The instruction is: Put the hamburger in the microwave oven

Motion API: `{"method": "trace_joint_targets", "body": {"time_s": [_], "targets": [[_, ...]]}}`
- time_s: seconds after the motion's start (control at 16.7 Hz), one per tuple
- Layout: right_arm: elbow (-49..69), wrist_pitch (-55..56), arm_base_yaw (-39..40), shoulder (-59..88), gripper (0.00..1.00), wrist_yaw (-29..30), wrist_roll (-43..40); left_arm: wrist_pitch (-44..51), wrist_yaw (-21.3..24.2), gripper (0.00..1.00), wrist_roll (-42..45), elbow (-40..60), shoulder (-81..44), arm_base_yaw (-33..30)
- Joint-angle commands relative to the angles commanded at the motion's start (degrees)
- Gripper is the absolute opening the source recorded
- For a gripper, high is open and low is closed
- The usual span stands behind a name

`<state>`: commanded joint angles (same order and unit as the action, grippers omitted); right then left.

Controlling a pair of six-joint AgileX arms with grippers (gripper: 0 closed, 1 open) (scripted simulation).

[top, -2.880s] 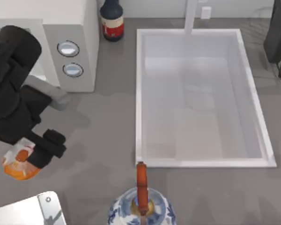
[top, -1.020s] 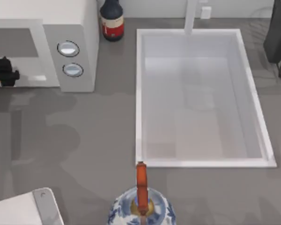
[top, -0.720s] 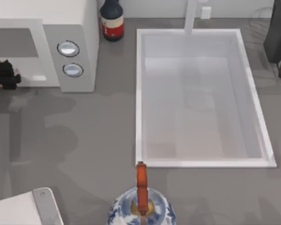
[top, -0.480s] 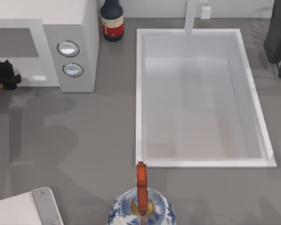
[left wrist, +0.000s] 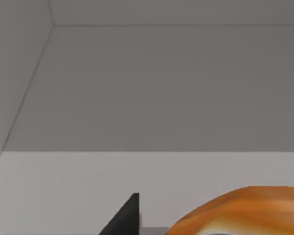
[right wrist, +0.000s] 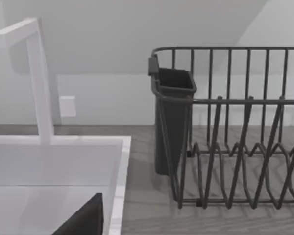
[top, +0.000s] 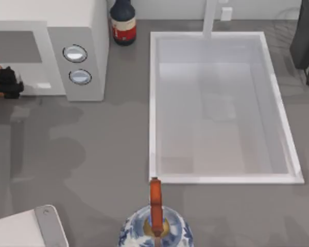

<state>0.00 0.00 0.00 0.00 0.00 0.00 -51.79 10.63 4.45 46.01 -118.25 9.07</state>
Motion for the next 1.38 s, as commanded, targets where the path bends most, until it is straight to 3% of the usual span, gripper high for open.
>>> {"method": "trace_joint_targets", "body": {"time_s": [0.18, 0.24, 0.84, 1.38], "targets": [[0.0, 0.0, 0.0, 0.0, 1.0, 0.0, 0.0, 0.0, 0.0, 0.98, 0.0, 0.0, 0.0, 0.0], [0.0, 0.0, 0.0, 0.0, 1.0, 0.0, 0.0, 0.0, 0.0, 1.0, 0.0, 0.0, 0.0, 0.0], [0.0, 0.0, 0.0, 0.0, 1.0, 0.0, 0.0, 0.83, -0.04, 1.0, 0.02, 0.4, 0.87, 0.1], [0.0, 0.0, 0.0, 0.0, 1.0, 0.0, 0.0, 17.35, -0.28, 1.0, -0.19, 4.2, 12.34, 0.22]]}}
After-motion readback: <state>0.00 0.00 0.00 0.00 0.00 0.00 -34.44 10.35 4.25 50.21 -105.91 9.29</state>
